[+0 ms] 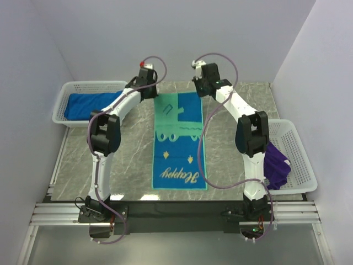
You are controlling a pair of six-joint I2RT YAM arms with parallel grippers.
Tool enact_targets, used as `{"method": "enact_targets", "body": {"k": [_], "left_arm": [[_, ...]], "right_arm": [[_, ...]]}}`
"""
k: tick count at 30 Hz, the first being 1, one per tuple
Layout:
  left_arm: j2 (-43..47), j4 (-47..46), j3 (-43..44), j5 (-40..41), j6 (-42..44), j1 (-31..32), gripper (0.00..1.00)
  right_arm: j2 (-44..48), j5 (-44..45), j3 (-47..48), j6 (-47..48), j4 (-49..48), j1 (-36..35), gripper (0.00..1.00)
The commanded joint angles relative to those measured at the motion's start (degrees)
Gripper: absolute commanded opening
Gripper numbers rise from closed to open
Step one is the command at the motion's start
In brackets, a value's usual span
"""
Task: Fold and stack the towels
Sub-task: Fold the towel
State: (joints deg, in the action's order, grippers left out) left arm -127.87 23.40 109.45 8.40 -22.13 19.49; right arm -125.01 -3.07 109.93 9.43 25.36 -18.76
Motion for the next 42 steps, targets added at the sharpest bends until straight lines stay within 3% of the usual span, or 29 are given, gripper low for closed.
{"method": "enact_targets", "body": {"k": [1,9,19,26,33,42], "left_arm": [[1.0,-5.9,7.1,-0.4,2.4,-2.0,0.01],[1.5,-9.4,6.1,-1.5,4.2,-2.9,0.01],[15.4,-13.8,-13.0,-6.3,3.1,-2.8,0.01],[24.1,-10.7,-21.3,-8.0,0.8,-2.2,0.01],[30.3,-7.7,-32.6,-11.6,-7.0,-1.4,0.01],[35.8,-7.5,-45.8,-8.6,-12.3,4.3,0.01]], "right_arm": [[-1.2,5.7,7.0,0.7,-3.9,2.1,0.0],[1.2,7.0,4.3,2.9,-9.5,2.3,0.0],[13.3,3.9,-12.8,1.3,-12.9,1.5,0.0],[22.2,4.5,-22.4,0.2,-11.2,-0.5,0.0],[31.0,7.3,-34.4,-3.5,-10.7,-3.2,0.0],[35.4,8.2,-44.3,-8.7,-9.8,-6.8,0.0]]}}
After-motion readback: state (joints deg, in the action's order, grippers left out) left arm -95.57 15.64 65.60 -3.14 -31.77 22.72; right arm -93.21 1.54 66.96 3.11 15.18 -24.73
